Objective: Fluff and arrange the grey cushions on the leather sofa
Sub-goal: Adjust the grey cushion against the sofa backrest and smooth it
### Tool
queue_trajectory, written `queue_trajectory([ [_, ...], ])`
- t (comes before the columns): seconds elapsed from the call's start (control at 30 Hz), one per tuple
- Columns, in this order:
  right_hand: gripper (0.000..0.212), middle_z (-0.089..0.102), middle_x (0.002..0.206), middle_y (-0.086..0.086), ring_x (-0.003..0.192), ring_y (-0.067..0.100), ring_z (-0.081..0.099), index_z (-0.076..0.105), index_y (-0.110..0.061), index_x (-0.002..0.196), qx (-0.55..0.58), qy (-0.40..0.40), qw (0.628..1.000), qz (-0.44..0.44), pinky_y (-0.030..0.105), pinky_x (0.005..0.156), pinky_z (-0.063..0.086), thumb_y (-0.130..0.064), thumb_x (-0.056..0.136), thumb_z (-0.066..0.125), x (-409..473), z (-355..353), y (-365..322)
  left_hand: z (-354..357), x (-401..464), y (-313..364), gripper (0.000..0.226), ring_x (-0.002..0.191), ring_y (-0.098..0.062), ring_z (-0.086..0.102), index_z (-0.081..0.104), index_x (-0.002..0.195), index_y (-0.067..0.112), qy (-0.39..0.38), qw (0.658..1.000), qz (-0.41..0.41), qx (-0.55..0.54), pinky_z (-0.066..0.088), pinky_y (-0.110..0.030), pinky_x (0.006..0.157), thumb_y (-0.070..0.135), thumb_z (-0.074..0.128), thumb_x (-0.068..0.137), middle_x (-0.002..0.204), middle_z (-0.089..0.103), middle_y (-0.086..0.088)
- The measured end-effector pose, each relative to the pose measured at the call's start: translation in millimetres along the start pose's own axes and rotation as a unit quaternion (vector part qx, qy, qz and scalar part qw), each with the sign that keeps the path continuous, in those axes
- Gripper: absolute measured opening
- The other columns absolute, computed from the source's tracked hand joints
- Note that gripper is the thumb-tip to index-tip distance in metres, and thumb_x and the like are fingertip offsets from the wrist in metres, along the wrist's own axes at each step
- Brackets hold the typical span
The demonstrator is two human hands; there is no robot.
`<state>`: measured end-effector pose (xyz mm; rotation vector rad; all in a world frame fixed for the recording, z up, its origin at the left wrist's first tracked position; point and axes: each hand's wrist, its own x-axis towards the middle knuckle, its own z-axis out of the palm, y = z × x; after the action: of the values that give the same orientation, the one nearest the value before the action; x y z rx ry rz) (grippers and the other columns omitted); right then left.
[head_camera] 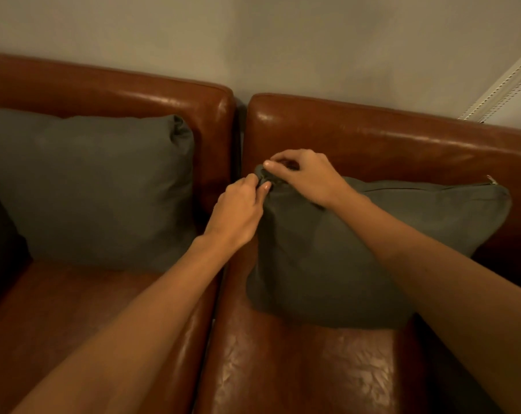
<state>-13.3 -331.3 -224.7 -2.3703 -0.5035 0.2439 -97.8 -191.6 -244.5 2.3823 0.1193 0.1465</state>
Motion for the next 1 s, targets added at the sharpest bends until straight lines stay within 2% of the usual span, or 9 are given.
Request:
queue_trajectory([
  [0.07, 0.032, 0.07, 0.112, -0.007, 0.109, 0.012, 0.06, 0.071, -0.029, 0.111, -0.017, -0.005, 1.0, -0.017, 0.04, 0.093, 0.05, -0.05, 0.092, 0.058, 2, 0, -1, -2, 4, -1, 0.025, 0.081, -0.031, 0.058, 0.044, 0.083, 0.019, -0.004, 0.999, 0.031, 0.008, 0.047, -0.048, 0.072, 0.034, 0.038, 0.103, 0.088, 0.056, -0.007],
  [0.2, 0.027, 0.071, 0.107, -0.007, 0.107, 0.015, 0.061, 0.074, -0.029, 0.105, -0.007, 0.091, 0.996, 0.0, 0.049, 0.094, 0.048, -0.047, 0.093, 0.058, -4, -3, 1, -1, 9, -1, 0.029, 0.073, -0.021, 0.052, 0.043, 0.078, 0.02, 0.014, 0.998, 0.057, -0.011, 0.039, -0.036, 0.065, 0.032, 0.038, 0.103, 0.075, 0.047, 0.005],
  [0.33, 0.04, 0.061, 0.126, 0.0, 0.12, 0.024, 0.052, 0.063, -0.029, 0.127, -0.078, 0.093, 0.992, 0.036, 0.053, 0.104, 0.035, -0.049, 0.101, 0.04, -28, -14, 25, 2, 14, -11, 0.034, 0.069, -0.017, 0.049, 0.047, 0.075, 0.015, 0.055, 0.997, 0.033, -0.032, 0.04, -0.036, 0.063, 0.033, 0.04, 0.103, 0.072, 0.049, 0.002],
  [0.5, 0.054, 0.045, 0.149, -0.001, 0.142, 0.02, 0.032, 0.038, -0.036, 0.147, -0.23, 0.072, 0.97, 0.036, 0.047, 0.118, 0.011, -0.058, 0.101, 0.021, -72, -30, 76, 12, 18, -4, 0.024, 0.096, -0.026, 0.052, 0.05, 0.087, 0.014, 0.13, 0.99, -0.037, -0.033, 0.039, -0.032, 0.08, 0.032, 0.045, 0.101, 0.098, 0.046, -0.001],
  [0.6, 0.062, 0.032, 0.158, -0.001, 0.149, 0.018, 0.017, 0.028, -0.038, 0.151, -0.292, 0.096, 0.95, 0.052, 0.045, 0.12, 0.002, -0.062, 0.097, 0.008, -97, -43, 102, 26, 9, 3, 0.035, 0.126, -0.038, 0.042, 0.049, 0.121, 0.008, 0.178, 0.979, 0.002, 0.096, 0.032, -0.054, 0.109, 0.036, 0.045, 0.1, 0.132, 0.044, -0.018],
  [0.67, 0.061, 0.027, 0.16, 0.0, 0.15, 0.018, 0.012, 0.021, -0.037, 0.153, -0.314, 0.118, 0.941, 0.053, 0.044, 0.12, 0.0, -0.06, 0.098, 0.006, -109, -48, 114, 43, 0, 11, 0.052, 0.142, -0.037, 0.023, 0.039, 0.142, 0.017, 0.138, 0.953, 0.158, 0.218, 0.006, -0.064, 0.112, 0.045, 0.04, 0.099, 0.151, 0.033, -0.018],
  [0.77, 0.057, 0.026, 0.16, 0.004, 0.149, 0.021, 0.015, 0.021, -0.031, 0.153, -0.341, 0.117, 0.933, -0.001, 0.048, 0.12, 0.004, -0.055, 0.102, 0.01, -124, -52, 125, 70, -6, 15, 0.059, 0.147, -0.03, 0.01, 0.025, 0.15, 0.034, 0.011, 0.872, 0.367, 0.324, -0.001, -0.067, 0.111, 0.058, 0.031, 0.097, 0.159, 0.022, -0.009],
  [0.87, 0.053, 0.025, 0.159, 0.006, 0.147, 0.027, 0.02, 0.022, -0.031, 0.153, -0.414, 0.087, 0.902, -0.089, 0.056, 0.117, 0.014, -0.051, 0.105, 0.015, -142, -60, 155, 75, 9, 1, 0.062, 0.148, -0.031, 0.008, 0.016, 0.151, 0.04, -0.025, 0.867, 0.346, 0.358, -0.001, -0.069, 0.11, 0.066, 0.02, 0.095, 0.161, 0.016, -0.005],
  [1.0, 0.056, 0.017, 0.162, 0.003, 0.149, 0.028, 0.014, 0.006, -0.038, 0.155, -0.437, 0.06, 0.896, -0.055, 0.061, 0.116, 0.012, -0.055, 0.102, 0.009, -143, -75, 181, 64, 40, -19, 0.07, 0.148, -0.038, 0.001, -0.004, 0.15, 0.046, -0.001, 0.887, 0.237, 0.397, -0.003, -0.07, 0.108, 0.076, 0.002, 0.087, 0.163, 0.003, -0.002],
])
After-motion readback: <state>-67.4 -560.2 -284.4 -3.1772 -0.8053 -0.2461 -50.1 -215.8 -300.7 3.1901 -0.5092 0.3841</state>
